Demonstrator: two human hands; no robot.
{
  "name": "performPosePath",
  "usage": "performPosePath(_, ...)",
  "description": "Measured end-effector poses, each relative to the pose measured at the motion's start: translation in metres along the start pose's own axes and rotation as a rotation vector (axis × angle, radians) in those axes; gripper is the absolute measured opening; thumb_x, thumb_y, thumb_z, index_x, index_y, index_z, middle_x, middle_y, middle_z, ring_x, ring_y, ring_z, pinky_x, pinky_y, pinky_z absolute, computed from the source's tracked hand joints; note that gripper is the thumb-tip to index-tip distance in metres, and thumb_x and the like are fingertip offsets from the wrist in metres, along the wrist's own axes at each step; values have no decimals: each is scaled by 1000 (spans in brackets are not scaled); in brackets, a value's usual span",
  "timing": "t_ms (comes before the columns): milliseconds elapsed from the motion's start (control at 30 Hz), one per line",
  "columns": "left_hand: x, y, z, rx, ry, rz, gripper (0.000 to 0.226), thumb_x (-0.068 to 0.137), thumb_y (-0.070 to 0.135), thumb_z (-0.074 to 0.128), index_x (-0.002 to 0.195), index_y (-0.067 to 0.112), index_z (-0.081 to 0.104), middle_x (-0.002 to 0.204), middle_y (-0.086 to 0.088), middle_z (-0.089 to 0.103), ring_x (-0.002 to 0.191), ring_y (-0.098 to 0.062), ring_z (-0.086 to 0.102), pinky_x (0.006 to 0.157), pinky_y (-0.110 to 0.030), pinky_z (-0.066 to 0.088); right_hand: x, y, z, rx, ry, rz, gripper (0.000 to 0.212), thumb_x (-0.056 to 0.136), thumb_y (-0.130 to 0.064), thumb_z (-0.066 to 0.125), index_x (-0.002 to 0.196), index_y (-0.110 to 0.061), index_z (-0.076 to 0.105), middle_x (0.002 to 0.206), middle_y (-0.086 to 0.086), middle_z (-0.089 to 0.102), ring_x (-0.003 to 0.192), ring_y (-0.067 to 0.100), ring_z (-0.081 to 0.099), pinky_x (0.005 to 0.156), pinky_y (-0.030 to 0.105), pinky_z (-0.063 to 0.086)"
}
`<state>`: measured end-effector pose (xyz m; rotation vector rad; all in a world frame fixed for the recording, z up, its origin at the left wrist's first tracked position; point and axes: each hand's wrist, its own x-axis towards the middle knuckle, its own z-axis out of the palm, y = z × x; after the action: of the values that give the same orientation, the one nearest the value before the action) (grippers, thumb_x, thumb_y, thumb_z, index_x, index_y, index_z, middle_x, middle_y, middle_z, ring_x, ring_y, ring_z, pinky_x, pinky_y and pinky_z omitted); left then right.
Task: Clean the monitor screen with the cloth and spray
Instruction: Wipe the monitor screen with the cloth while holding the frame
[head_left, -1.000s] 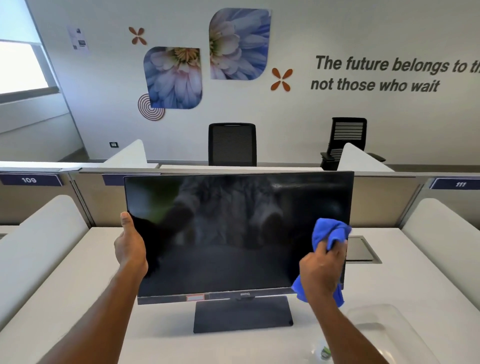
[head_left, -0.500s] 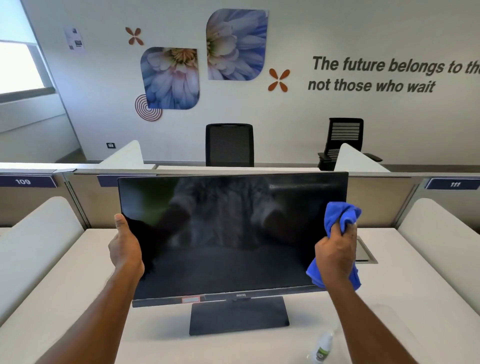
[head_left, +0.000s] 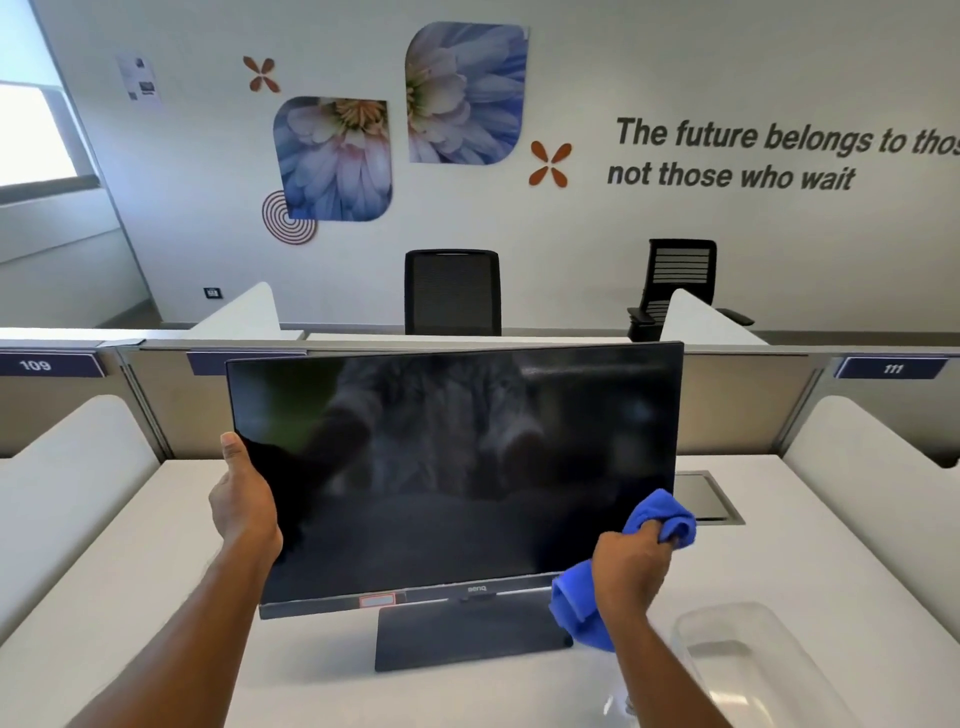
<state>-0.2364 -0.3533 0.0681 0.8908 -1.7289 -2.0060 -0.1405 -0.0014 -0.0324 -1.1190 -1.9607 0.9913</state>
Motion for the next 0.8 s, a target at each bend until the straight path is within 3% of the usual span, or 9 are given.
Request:
performPosePath(67,-1,0,0,6,1,-9,78,88,76,34,115,8,58,106,-5,51,97,-27,45,88,-41,39,13,-15,-3,16,39,-66,47,77,8,50,124,2,49,113,29,53,93,45,56,81,48,50)
performPosePath(133,0,0,0,13,-8,-19,70,87,77,34,95,10,55,105,-6,52,96,-28,46,91,-43,41,25,-26,-7,0,48,-149,49,79,8,50,127,0,47,109,27,54,89,40,57,79,45,52)
performPosePath(200,0,0,0,13,-16,-22,67,86,78,34,89,13,50,104,-6,53,96,-28,47,92,-43,42,32,-27,-7,-24,64,-218,53,79,9,50,131,-1,45,112,26,53,91,38,57,80,46,53)
performPosePath(333,0,0,1,20,-14,-18,69,85,79,34,105,16,54,107,-5,55,99,-28,49,97,-45,43,18,0,-1,-87,82,-248,52,75,14,49,127,6,48,116,30,52,98,45,56,79,49,53)
performPosePath(500,-1,0,1,17,-16,-19,74,86,79,33,114,14,55,108,-4,54,100,-26,49,94,-43,43,-19,34,12,-37,-60,-27,39,74,9,49,113,5,49,111,30,50,96,49,54,81,58,49)
performPosePath(633,2,0,0,9,-29,-27,82,84,81,34,124,12,55,111,-3,55,103,-26,50,99,-44,43,-27,31,13,-39,-84,42,23,76,6,51,97,-2,47,102,26,52,90,43,55,81,55,49)
performPosePath(733,2,-1,-1,-8,-34,-30,83,84,80,34,126,11,55,111,-3,54,102,-25,49,98,-43,42,-19,16,13,34,-43,119,39,77,4,52,114,-5,46,103,23,55,84,37,58,78,50,54)
performPosePath(800,1,-2,-3,-11,-34,-33,84,84,81,34,127,12,55,115,-4,56,106,-27,51,100,-44,42,-16,6,18,-20,-10,0,52,76,3,51,126,-5,42,112,27,53,93,41,58,81,50,53)
